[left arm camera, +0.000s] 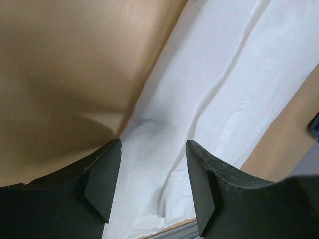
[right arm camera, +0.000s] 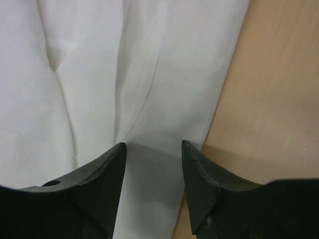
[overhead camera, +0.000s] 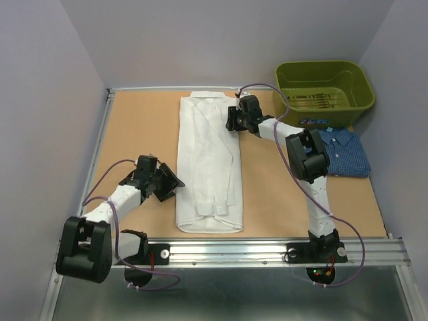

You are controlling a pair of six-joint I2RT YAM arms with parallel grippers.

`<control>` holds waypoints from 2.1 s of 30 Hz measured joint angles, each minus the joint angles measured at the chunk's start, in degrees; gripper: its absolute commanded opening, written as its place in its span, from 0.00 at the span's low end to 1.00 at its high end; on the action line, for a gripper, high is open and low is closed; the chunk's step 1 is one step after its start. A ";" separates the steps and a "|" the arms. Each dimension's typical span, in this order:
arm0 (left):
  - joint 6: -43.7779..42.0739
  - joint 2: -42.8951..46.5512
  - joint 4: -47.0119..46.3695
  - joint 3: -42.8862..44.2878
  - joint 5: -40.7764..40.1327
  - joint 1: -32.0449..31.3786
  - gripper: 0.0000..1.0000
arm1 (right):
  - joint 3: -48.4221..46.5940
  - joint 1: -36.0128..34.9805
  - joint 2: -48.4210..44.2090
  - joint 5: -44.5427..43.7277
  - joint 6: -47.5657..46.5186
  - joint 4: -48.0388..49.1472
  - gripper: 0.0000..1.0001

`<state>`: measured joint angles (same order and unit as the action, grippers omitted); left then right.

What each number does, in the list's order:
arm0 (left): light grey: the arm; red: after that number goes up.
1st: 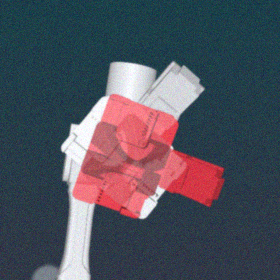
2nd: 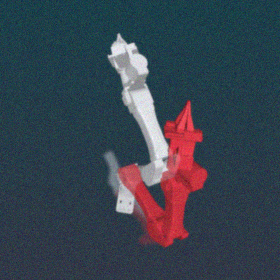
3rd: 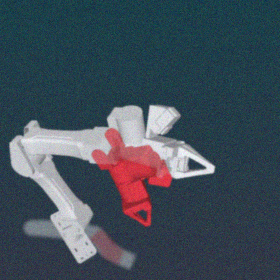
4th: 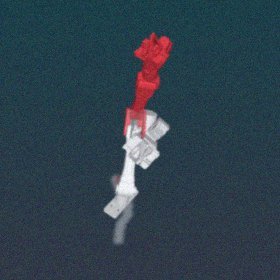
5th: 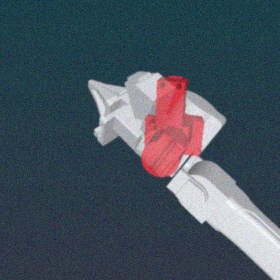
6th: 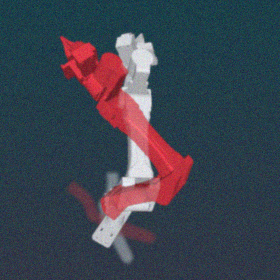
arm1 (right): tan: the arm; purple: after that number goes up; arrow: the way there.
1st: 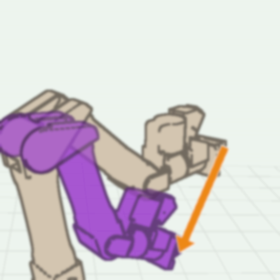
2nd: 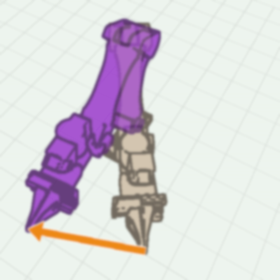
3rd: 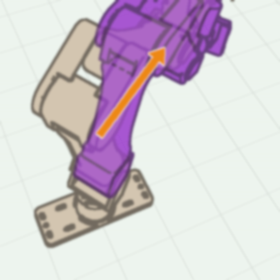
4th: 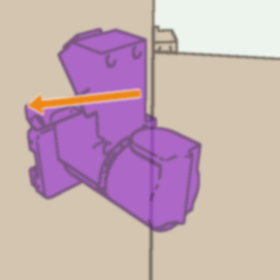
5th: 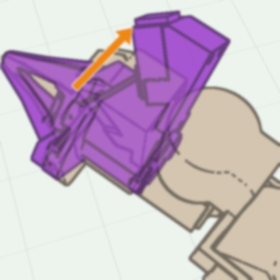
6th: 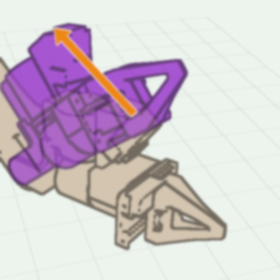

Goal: Fold and stack the long sleeve shirts
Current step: Fold the shirt

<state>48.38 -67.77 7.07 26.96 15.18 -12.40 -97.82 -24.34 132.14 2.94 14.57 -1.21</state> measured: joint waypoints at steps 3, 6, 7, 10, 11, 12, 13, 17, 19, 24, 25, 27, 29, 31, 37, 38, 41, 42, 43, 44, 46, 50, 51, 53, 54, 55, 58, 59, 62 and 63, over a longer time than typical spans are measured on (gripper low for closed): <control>0.57 5.79 3.98 -0.04 -0.90 0.07 0.67 | 0.11 0.00 -0.90 0.55 -1.68 -1.73 0.64; -0.11 9.25 6.45 3.50 -3.58 0.13 0.66 | 3.91 -0.02 -5.60 2.49 -2.58 -3.93 0.65; -0.55 9.09 6.47 5.31 -4.39 0.13 0.66 | 5.92 -0.13 -8.46 3.32 -2.49 -4.57 0.65; -2.40 5.31 5.84 11.63 -5.97 0.13 0.63 | 12.74 -0.52 -17.70 5.42 -1.51 -4.87 0.65; -2.84 4.02 5.40 12.98 -6.12 0.13 0.61 | 14.25 -0.81 -20.15 5.88 -1.09 -4.81 0.65; -3.45 1.79 4.24 14.91 -6.25 0.11 0.59 | 16.26 -1.44 -23.65 6.38 -0.42 -4.46 0.65; -4.00 0.09 3.32 16.20 -6.45 0.02 0.56 | 18.82 -2.08 -26.60 6.86 0.52 -3.65 0.65; -5.77 -7.85 1.29 20.72 -7.04 -1.42 0.49 | 27.23 -6.23 -34.53 8.74 3.32 -2.99 0.65; -6.78 -11.58 0.26 22.29 -7.23 -2.56 0.46 | 31.47 -8.17 -36.00 9.53 4.74 -2.93 0.65; -7.89 -18.38 -1.20 24.76 -7.69 -4.87 0.46 | 40.06 -11.76 -36.59 11.41 8.28 -3.89 0.64; -7.98 -19.82 -1.62 24.94 -7.93 -5.57 0.46 | 41.29 -12.00 -36.87 11.61 8.74 -3.93 0.64; -8.04 -21.27 -1.64 24.94 -8.35 -6.45 0.46 | 43.39 -12.28 -37.62 11.89 9.55 -4.24 0.64; -8.09 -22.80 -1.70 24.94 -8.98 -7.43 0.46 | 45.33 -12.50 -38.75 11.93 10.29 -4.33 0.64; -8.09 -24.15 -1.73 24.94 -9.49 -8.28 0.45 | 46.66 -12.50 -39.87 11.91 10.78 -4.22 0.64; -8.07 -27.02 -2.05 24.94 -10.32 -10.14 0.44 | 48.59 -12.50 -41.09 11.89 11.17 -3.43 0.64; -8.07 -27.28 -2.14 24.94 -10.47 -10.21 0.43 | 48.85 -12.50 -41.09 11.89 11.17 -3.28 0.64; -8.02 -27.69 -2.45 24.94 -10.78 -10.54 0.37 | 49.27 -12.50 -41.09 11.89 11.19 -3.28 0.64; -7.91 -27.76 -2.56 24.94 -10.80 -10.80 0.35 | 49.27 -12.50 -41.09 11.89 11.19 -3.21 0.64; -7.85 -27.76 -2.60 24.94 -10.91 -10.88 0.32 | 49.29 -12.50 -41.09 11.89 11.19 -3.15 0.65; -7.74 -27.74 -2.64 24.94 -10.95 -10.99 0.26 | 49.31 -12.50 -41.09 11.85 11.19 -3.08 0.64; -7.52 -27.74 -2.82 24.94 -11.13 -11.34 0.18 | 49.37 -12.50 -41.09 11.78 11.17 -3.04 0.65; -7.17 -27.61 -2.91 24.94 -11.52 -12.31 0.02 | 49.90 -12.50 -41.13 11.58 11.17 -2.91 0.65; -7.08 -27.43 -2.89 24.94 -11.72 -12.41 0.02 | 49.90 -12.50 -41.13 11.58 11.17 -2.91 0.65; -6.93 -26.91 -2.80 24.94 -12.20 -12.70 0.02 | 49.90 -12.50 -41.13 11.54 11.17 -2.84 0.65; -6.82 -26.53 -2.60 24.94 -12.44 -12.76 0.02 | 49.90 -12.50 -41.16 11.43 11.17 -2.84 0.65; -6.60 -25.99 -2.29 24.94 -12.70 -12.83 0.02 | 49.90 -12.50 -41.18 11.39 11.17 -2.84 0.65; -5.66 -24.41 -0.70 24.94 -14.82 -13.09 0.02 | 49.92 -12.50 -41.59 11.19 11.17 -2.82 0.65; -5.33 -23.69 -0.26 24.94 -15.47 -13.16 0.03 | 49.92 -12.50 -41.75 11.15 11.17 -2.84 0.65; -4.11 -22.27 1.20 24.90 -17.57 -13.38 0.04 | 49.92 -12.50 -42.25 10.99 11.15 -2.82 0.65; -3.82 -21.99 1.46 24.81 -18.12 -13.44 0.04 | 49.92 -12.50 -42.32 10.99 11.15 -2.75 0.65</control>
<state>44.56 -89.76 8.54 51.77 -2.94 -25.85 -47.90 -36.84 89.82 13.93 25.71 -3.97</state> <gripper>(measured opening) 0.044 0.647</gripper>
